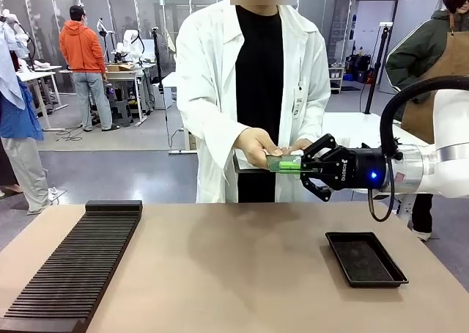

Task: Inspect the PCB.
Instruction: Pick up the Blank PCB that the human is holding, then place the Blank PCB in the ESD tray.

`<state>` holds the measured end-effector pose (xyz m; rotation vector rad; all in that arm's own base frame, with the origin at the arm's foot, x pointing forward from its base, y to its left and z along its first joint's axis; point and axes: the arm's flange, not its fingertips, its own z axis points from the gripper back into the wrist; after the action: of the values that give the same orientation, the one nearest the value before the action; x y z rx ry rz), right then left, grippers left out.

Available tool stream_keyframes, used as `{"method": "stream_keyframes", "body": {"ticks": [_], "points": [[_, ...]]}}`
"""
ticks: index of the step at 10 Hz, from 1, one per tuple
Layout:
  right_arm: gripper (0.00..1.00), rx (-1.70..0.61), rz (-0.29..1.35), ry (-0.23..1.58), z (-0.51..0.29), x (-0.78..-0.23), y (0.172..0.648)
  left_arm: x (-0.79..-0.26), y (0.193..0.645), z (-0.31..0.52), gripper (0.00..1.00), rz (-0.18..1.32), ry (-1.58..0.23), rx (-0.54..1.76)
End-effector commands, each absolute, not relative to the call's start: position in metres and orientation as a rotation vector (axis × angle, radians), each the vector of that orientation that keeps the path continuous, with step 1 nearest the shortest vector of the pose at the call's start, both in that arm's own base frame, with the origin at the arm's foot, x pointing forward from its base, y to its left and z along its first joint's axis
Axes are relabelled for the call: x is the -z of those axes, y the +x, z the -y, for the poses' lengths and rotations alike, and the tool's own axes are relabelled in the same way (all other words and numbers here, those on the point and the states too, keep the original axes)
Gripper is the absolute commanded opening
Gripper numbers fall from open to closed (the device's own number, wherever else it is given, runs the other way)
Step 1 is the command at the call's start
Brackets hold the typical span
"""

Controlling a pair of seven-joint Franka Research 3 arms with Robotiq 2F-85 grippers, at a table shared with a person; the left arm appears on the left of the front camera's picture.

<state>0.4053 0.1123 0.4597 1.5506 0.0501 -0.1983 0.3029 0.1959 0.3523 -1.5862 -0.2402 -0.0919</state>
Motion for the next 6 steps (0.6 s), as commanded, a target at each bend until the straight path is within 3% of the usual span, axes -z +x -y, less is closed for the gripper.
{"method": "stream_keyframes", "body": {"ticks": [1, 6], "points": [[0.0, 0.184, -0.057, 1.557, -0.1158, -0.4632, 0.405, -0.3575, 0.3032, -0.195, 1.0, 0.235, -1.579, 0.088], [0.0, 0.184, -0.057, 1.557, -0.1158, -0.4632, 0.405, -0.3575, 0.3032, -0.195, 1.0, 0.235, -1.579, 0.088]]}}
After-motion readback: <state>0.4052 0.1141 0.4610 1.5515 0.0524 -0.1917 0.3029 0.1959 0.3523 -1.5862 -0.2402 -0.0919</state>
